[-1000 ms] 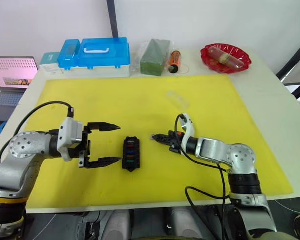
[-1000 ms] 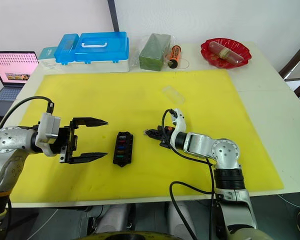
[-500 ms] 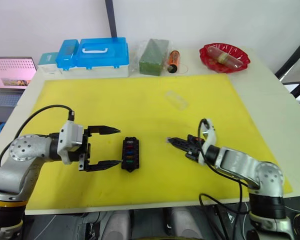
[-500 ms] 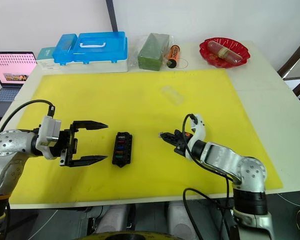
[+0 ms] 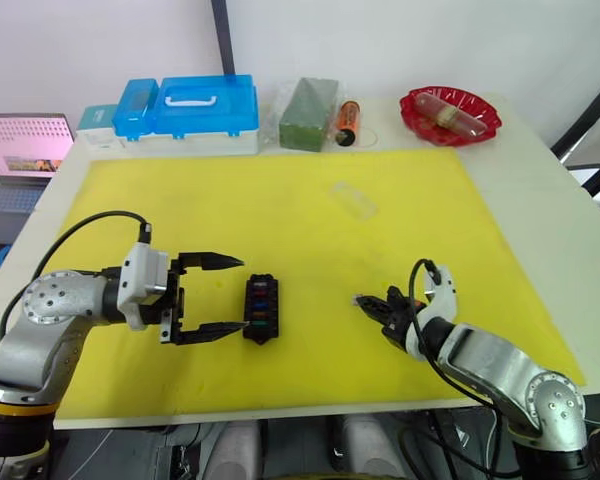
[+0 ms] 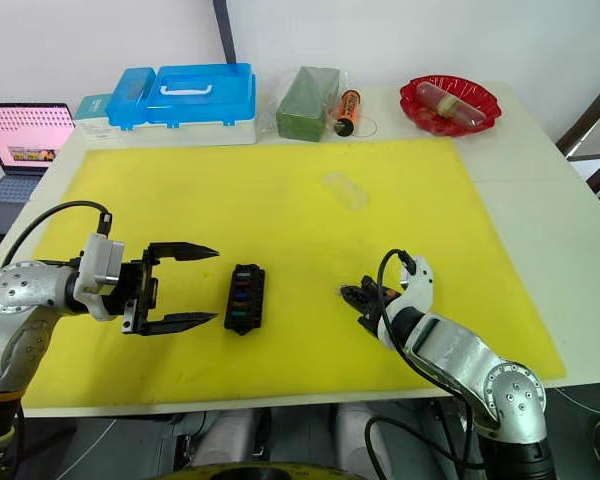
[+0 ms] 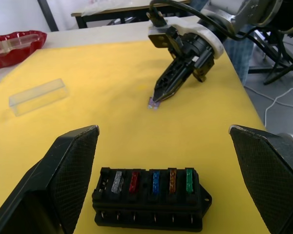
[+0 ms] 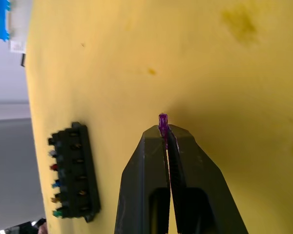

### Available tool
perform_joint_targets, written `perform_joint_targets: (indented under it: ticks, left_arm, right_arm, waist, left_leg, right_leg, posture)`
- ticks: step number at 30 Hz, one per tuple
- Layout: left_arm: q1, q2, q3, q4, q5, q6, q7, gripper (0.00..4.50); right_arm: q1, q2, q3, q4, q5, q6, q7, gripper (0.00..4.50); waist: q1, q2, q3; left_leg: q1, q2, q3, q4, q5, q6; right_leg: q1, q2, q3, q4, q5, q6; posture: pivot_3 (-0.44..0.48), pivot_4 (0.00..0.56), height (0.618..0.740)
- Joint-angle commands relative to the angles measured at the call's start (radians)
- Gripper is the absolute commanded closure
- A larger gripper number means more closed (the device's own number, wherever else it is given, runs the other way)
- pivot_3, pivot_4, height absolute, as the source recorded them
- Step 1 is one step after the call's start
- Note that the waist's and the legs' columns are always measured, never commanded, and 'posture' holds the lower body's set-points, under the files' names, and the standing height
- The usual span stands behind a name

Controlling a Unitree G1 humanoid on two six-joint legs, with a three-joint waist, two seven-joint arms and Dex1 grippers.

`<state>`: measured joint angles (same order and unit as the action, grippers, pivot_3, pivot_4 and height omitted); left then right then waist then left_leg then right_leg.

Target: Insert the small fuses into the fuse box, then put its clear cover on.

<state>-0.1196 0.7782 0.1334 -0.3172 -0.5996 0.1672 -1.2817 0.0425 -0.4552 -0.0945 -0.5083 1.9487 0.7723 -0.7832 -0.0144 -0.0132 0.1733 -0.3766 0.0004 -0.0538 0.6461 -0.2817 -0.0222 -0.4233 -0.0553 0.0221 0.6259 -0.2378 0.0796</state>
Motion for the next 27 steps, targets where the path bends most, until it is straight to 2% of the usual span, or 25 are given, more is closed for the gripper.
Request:
perform_joint_targets:
  ticks: [1,3,6,9,11,12,14,16,17,19,22,27]
  left_arm:
    - [0.0,-0.001,0.006,-0.03,-0.011,-0.011,0.0,0.0]
    - [0.0,-0.002,0.004,-0.028,-0.01,-0.014,-0.002,0.0]
    - [-0.004,-0.011,-0.01,-0.048,-0.017,-0.015,-0.008,0.0]
    - [0.007,-0.017,-0.03,-0.098,-0.035,-0.002,-0.013,0.0]
    - [0.016,-0.017,-0.04,-0.119,-0.041,0.001,-0.019,0.0]
    - [0.021,-0.017,-0.047,-0.128,-0.042,0.001,-0.021,0.0]
    - [0.046,-0.02,-0.067,-0.148,-0.032,-0.015,-0.033,0.0]
    - [0.053,-0.026,-0.074,-0.151,-0.027,-0.021,-0.028,0.0]
    - [0.052,-0.029,-0.074,-0.149,-0.027,-0.021,-0.022,0.0]
    - [0.056,-0.034,-0.074,-0.147,-0.024,-0.023,-0.015,0.0]
    - [0.064,-0.038,-0.077,-0.152,-0.017,-0.025,-0.006,0.0]
    - [0.076,-0.038,-0.079,-0.164,-0.013,-0.025,0.01,0.0]
  right_arm:
    - [0.021,-0.057,0.003,-0.06,0.024,0.024,0.069,3.44]
    - [0.029,-0.119,-0.006,-0.063,0.024,0.057,0.148,2.75]
    - [0.001,-0.277,-0.036,-0.002,0.024,0.166,0.342,1.7]
    - [-0.155,-0.495,-0.013,0.139,0.024,0.367,0.621,0.7]
    - [-0.284,-0.572,0.034,0.239,0.024,0.461,0.741,0.7]
    - [-0.366,-0.588,0.066,0.273,-0.061,0.51,0.831,0.7]
    - [-0.581,-0.595,0.205,0.343,-0.341,0.571,1.106,0.7]
    - [-0.721,-0.598,0.348,0.398,-0.575,0.55,1.335,0.7]
    - [-0.768,-0.593,0.411,0.429,-0.671,0.525,1.424,0.89]
    - [-0.838,-0.576,0.509,0.481,-0.82,0.482,1.578,1.25]
    - [-0.888,-0.555,0.604,0.526,-0.983,0.427,1.749,2.24]
    - [-0.914,-0.518,0.654,0.586,-1.155,0.374,1.91,2.24]
  waist:
    - [0.0,0.0,0.0]
    - [0.0,0.0,0.0]
    - [0.001,0.0,0.0]
    - [-0.001,0.001,0.001]
    - [-0.003,0.001,0.001]
    - [-0.003,0.001,0.001]
    - [-0.006,0.002,0.001]
    - [-0.002,0.002,0.002]
    - [0.001,0.002,0.002]
    - [0.008,0.002,0.002]
    - [0.005,0.003,0.002]
    - [0.003,0.003,0.002]
  left_leg:
    - [0.0,0.0,0.0,0.0,0.0,0.0]
    - [0.0,0.0,0.0,0.0,0.0,0.0]
    - [0.0,0.0,0.0,0.0,0.0,0.0]
    - [0.0,0.0,0.002,0.001,0.0,0.0]
    - [0.0,0.0,0.003,0.001,0.0,0.0]
    - [0.0,0.0,0.003,0.001,0.0,0.0]
    - [0.0,0.002,0.002,0.0,-0.001,0.002]
    - [0.0,0.007,0.003,0.0,-0.002,0.003]
    - [-0.001,0.008,0.002,0.0,-0.002,0.004]
    - [-0.002,0.009,0.001,0.0,-0.003,0.006]
    - [-0.009,0.009,0.0,0.002,-0.003,0.006]
    - [-0.012,0.008,0.001,0.003,-0.004,0.006]
  right_leg:
    - [0.0,0.0,0.0,0.0,0.0,0.0]
    - [0.0,0.0,0.0,0.0,0.0,0.0]
    - [0.0,0.0,0.0,-0.001,0.0,0.0]
    - [0.002,0.0,0.0,-0.003,0.0,0.0]
    - [0.002,0.0,0.001,-0.004,0.001,-0.001]
    - [0.002,0.0,0.001,-0.004,0.001,-0.001]
    - [0.002,0.005,0.001,-0.005,0.001,-0.001]
    - [0.0,0.01,0.0,-0.007,0.002,-0.003]
    - [-0.001,0.012,0.0,-0.007,0.002,-0.004]
    - [-0.001,0.012,-0.003,-0.007,0.002,-0.006]
    - [-0.006,0.012,-0.004,-0.007,0.002,-0.005]
    - [-0.008,0.01,-0.004,-0.008,0.004,-0.001]
  posture:
    - [0.0,0.15,0.74]
    - [0.0,0.15,0.74]
    - [0.0,0.15,0.74]
    - [0.0,0.15,0.74]
    - [0.0,0.15,0.74]
    - [0.0,0.15,0.74]
    - [0.0,0.15,0.74]
    - [0.0,0.15,0.74]
    - [0.0,0.15,0.74]
    - [0.0,0.15,0.74]
    - [0.0,0.15,0.74]
    - [0.0,0.15,0.74]
